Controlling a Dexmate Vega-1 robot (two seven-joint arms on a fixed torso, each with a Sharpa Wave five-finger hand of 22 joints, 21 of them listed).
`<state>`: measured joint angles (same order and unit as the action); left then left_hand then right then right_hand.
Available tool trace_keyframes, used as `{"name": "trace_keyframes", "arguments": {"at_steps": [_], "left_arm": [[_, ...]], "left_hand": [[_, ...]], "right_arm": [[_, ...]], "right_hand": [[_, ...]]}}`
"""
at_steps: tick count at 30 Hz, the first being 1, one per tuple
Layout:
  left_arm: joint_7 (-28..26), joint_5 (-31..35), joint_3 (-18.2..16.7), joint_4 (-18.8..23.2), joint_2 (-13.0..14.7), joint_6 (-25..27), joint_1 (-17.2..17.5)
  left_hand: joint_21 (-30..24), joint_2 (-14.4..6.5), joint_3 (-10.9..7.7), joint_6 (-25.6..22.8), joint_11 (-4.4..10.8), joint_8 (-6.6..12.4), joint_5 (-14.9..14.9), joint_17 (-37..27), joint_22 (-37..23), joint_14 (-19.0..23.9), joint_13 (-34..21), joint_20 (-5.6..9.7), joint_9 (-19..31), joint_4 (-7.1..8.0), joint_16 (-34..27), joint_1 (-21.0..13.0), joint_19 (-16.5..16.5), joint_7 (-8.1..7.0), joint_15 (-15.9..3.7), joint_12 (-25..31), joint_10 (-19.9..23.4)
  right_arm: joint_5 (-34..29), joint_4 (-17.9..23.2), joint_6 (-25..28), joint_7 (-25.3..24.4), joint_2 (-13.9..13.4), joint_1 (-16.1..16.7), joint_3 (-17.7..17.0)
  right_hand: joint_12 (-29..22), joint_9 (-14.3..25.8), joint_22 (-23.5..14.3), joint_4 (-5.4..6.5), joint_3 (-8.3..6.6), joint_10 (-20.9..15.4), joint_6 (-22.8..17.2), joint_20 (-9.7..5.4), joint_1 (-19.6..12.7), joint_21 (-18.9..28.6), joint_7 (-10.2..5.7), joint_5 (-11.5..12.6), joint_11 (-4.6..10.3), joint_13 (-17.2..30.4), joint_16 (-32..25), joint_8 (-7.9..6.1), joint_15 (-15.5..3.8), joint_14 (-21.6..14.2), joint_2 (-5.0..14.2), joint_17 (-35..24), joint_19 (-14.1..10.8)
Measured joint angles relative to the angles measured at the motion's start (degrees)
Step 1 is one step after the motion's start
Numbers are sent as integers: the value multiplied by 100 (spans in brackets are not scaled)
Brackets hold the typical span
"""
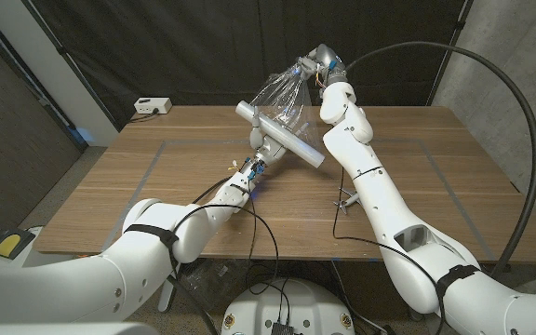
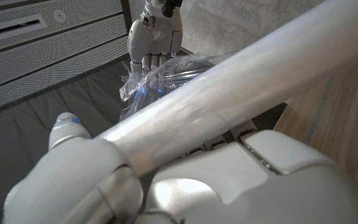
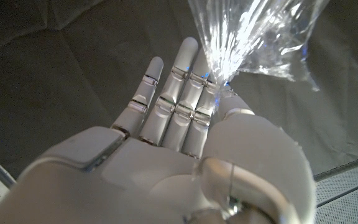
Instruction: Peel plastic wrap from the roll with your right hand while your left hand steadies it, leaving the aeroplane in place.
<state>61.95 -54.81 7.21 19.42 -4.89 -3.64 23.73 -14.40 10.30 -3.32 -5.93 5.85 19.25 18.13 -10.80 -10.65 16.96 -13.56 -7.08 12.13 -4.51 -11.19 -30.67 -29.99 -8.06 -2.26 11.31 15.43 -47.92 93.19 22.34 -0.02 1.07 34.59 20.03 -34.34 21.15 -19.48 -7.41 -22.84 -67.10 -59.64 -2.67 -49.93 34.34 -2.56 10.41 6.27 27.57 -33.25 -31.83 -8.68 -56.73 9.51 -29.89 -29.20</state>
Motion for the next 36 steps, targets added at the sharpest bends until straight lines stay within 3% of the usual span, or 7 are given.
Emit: {"name": "trace_keyframes", "arguments": {"at_steps": [21, 22, 23, 27, 32, 34, 36], "left_arm": [[-123, 127, 0, 0, 0, 143, 0], [-131, 138, -237, -23, 140, 151, 0], [-135, 147, -237, -23, 140, 155, 0], [-152, 201, -287, -24, 173, 188, -20], [-167, 243, -322, -27, 183, 215, -34], [-175, 261, -346, -63, 193, 225, -49], [-181, 280, -361, -63, 197, 241, -52]], "left_hand": [[22, -1, 79, -44, 0, 0, 45, 0, -16, 22, -1, -29, -1, -16, 0, -1, -30, -1, -21, 39, 0], [22, -2, 80, -44, 0, 0, 45, 0, -16, 21, -1, -29, -1, -15, 0, -1, -30, -2, -21, 39, 0], [22, -2, 96, -44, 0, 0, 45, 0, -16, 21, -1, -29, -1, 1, 0, -1, -30, -1, -21, 39, 0], [22, -49, 103, -44, 0, -37, 73, 0, -16, 21, -1, -29, -1, 8, 0, -47, -30, -1, -21, 39, 0], [22, -102, 119, -44, 0, -44, 74, 0, -16, 21, -1, -29, -1, -7, 0, 7, -30, -1, -21, 39, 0], [22, -116, 119, -44, 0, -44, 74, 0, -16, 21, -1, -29, -1, -8, 0, 21, -29, -1, -21, 39, 0], [22, -115, 135, -44, 0, -44, 74, 0, -16, 21, -1, -29, -1, 9, 0, 20, -29, -1, -21, 39, 0]], "right_arm": [[0, -494, 0, 0, 170, -300, 53], [-47, -509, 297, -750, 173, -312, 57], [-47, -518, 297, -750, 176, -318, 58], [39, -556, 335, -754, 186, -346, 59], [119, -559, 360, -637, 168, -367, 55], [207, -548, 395, -441, 141, -381, 45], [249, -526, 405, -344, 105, -394, 31]], "right_hand": [[118, -81, -41, 64, 18, 82, 64, -20, -23, 186, -63, 0, 23, -39, 116, 5, 18, 66, -23, -7, 20], [179, -113, -55, 92, 11, 146, 83, -20, -23, 224, -82, 0, 9, -83, 165, 33, 35, 97, -23, 17, 19], [270, -157, -61, 117, 13, 259, 134, -16, -21, 254, -124, 0, -12, -141, 246, 85, 48, 167, -24, 65, 25], [913, -453, -43, 309, 196, 1144, 1091, 196, 430, 399, -162, -28, -186, -479, 862, 610, 181, 780, -257, 463, 326], [2033, -897, 239, 531, 677, 3304, 3618, 630, 1367, 289, 66, -27, -654, -1043, 1999, 1925, 755, 2444, -612, 1018, 1228], [2268, -981, 407, 616, 906, 4083, 4462, 810, 1750, 95, 165, -28, -870, -1228, 2222, 2125, 1013, 3139, -798, 1176, 1687], [2360, -1021, 541, 693, 1108, 4654, 4968, 920, 2063, -75, 277, -28, -1053, -1360, 2305, 2168, 1192, 3680, -959, 1298, 2010]]}}
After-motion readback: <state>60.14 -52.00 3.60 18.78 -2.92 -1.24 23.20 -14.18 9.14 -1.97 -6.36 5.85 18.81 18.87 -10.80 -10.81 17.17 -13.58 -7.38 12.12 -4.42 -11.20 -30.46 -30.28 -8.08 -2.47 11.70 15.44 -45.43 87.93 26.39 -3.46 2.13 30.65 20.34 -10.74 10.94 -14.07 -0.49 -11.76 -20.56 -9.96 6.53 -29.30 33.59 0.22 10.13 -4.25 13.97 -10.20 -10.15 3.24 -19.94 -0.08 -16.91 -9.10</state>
